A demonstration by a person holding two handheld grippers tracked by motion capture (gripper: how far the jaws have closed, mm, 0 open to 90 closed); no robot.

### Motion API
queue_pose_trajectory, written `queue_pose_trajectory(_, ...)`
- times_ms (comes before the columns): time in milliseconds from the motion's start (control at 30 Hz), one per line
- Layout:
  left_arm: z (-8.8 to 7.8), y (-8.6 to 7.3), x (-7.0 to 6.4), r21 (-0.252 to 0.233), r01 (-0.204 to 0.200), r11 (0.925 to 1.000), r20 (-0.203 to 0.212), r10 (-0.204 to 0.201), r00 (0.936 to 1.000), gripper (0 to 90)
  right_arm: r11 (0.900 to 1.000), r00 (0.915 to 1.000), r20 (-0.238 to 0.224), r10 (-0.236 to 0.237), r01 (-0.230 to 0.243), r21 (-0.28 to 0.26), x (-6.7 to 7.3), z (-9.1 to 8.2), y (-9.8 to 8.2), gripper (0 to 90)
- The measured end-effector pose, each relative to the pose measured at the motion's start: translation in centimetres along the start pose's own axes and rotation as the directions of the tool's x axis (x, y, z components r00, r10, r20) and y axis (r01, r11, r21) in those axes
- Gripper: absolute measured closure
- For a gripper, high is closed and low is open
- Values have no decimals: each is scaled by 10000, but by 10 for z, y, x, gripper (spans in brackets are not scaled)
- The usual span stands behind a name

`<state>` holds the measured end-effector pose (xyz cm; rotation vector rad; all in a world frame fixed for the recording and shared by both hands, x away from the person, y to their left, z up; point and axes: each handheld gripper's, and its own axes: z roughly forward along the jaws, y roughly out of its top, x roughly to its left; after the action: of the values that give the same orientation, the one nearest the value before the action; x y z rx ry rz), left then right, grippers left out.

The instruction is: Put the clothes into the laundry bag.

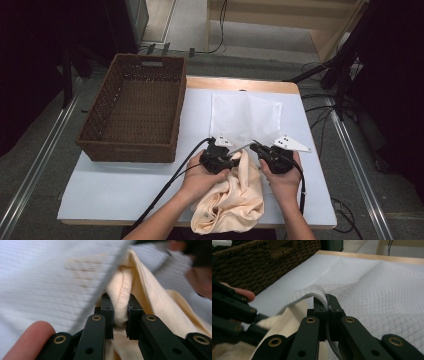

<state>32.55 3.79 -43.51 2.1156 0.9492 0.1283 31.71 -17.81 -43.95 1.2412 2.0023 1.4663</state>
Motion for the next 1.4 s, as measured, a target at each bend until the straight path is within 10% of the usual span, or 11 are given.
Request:
queue_pose_trajectory(133, 2, -1, 0, -86, 168, 9998, -802, -174, 9966, 758, 9999, 9999, -58, -91, 90, -93, 3, -2, 3, 894)
queue_pose_trajectory(300, -2, -3, -3, -176, -38, 9998, -434, 30, 9991, 400, 9999, 9999, -59, -138, 139, 53, 3, -1, 1, 894)
queue_pose_trajectory(500, -27, 2, -16, -1046, -420, 9936, 239, 447, 9987, 348, 9999, 10000, -47, -77, 77, 75, 2, 1, 1, 894)
queue_pose_trajectory(633, -11, -1, -33, 147, -1216, 9925, 891, 1199, 9888, 308, 9998, 9999, -53, -95, 95, 164, 5, 3, 0, 894)
queue_pose_trajectory(733, 10, -8, -40, 1674, -1653, 9719, 776, 1542, 9850, 266, 9997, 9998, -79, -164, 165, 168, 7, 3, 0, 894)
queue_pose_trajectory(867, 22, -14, -39, 2239, -1627, 9609, 507, 1552, 9866, 329, 9995, 9997, -103, -206, 209, 228, 8, 4, -1, 894)
queue_pose_trajectory(1033, 13, -9, -37, 1808, -1450, 9728, 826, 1319, 9878, 780, 9995, 9997, -137, -226, 228, 198, 9, 3, -1, 894)
queue_pose_trajectory(1200, -4, 2, -24, 636, -273, 9976, 590, 236, 9980, 800, 9997, 9996, -172, -227, 228, 83, 10, 0, 1, 894)
queue_pose_trajectory(1400, -14, 6, -1, -788, 1049, 9914, -575, -1096, 9923, 789, 9993, 9990, -275, -352, 349, -107, 15, -4, 6, 894)
